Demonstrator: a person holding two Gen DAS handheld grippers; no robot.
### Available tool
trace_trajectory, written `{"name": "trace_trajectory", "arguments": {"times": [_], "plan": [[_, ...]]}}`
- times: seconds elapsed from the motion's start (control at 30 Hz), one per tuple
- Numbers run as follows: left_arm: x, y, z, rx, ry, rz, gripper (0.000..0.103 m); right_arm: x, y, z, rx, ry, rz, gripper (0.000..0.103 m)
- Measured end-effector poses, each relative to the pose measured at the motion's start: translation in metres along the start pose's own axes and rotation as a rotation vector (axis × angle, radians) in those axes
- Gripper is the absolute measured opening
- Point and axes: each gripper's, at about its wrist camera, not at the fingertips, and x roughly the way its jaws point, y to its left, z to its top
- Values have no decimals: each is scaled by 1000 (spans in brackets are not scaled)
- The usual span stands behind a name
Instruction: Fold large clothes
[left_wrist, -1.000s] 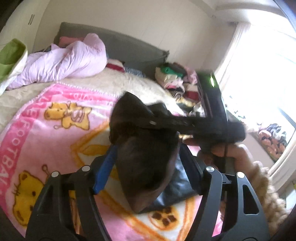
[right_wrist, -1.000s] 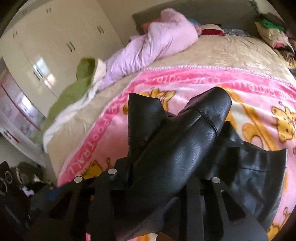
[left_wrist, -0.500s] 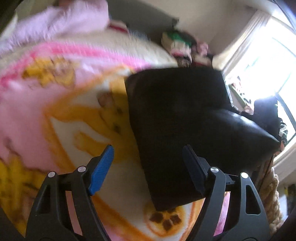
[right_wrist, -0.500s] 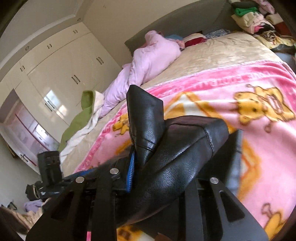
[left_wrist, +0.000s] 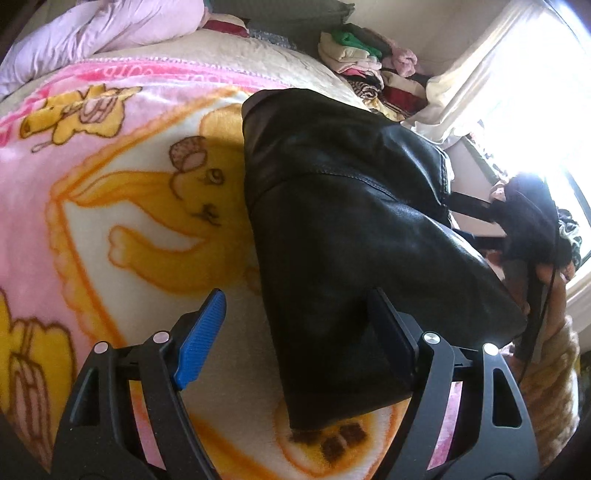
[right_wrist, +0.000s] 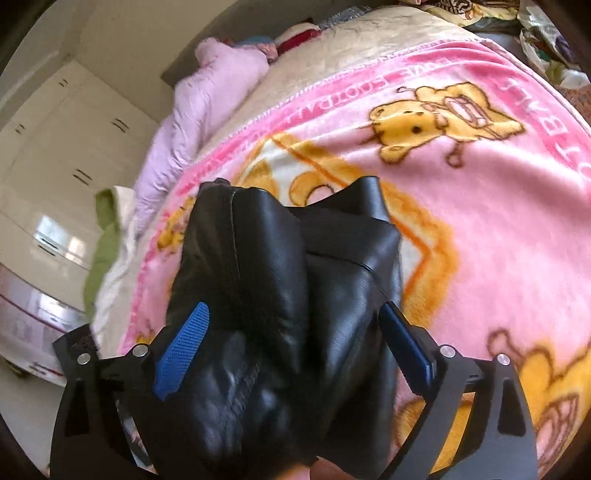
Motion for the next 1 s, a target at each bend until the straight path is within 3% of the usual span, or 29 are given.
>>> {"name": "trace_trajectory", "arguments": {"times": [0.03,0.07,0.1,0.23,0.37,0.47,0.67,0.73,0.77,0.83,1.0], "plan": [[-1,-1,0,8,-3,11,71,6,12,2,-45,-6,-46,58],[-1,-3,0,13,-6,21,71,8,23,4,-96,-18,-75,29],[-1,-3,1,19,-5,27,71,4,41,6,-165,-58,-96,20],[-4,-2,7,7,-21,20,78,-21,74,10,-319,-214,-82,16],[1,-8,11,4,-14,-5,79,-13,34,18,-278,-222,-124,16],[12,-12,6,13,17,-24,81,5,-6,3,-218,-180,-136,21],[21,-19,2,24,33,-10,90,13,-30,-24,-159,-215,-159,32],[21,-19,3,27,31,-7,90,9,-26,-26,-139,-221,-165,42],[20,-19,4,29,29,-1,90,8,-27,-27,-122,-217,-174,56],[18,-20,5,35,25,7,90,4,-27,-30,-99,-212,-172,60],[12,-20,5,47,10,27,90,-30,-22,-48,-71,-283,-169,85]]}}
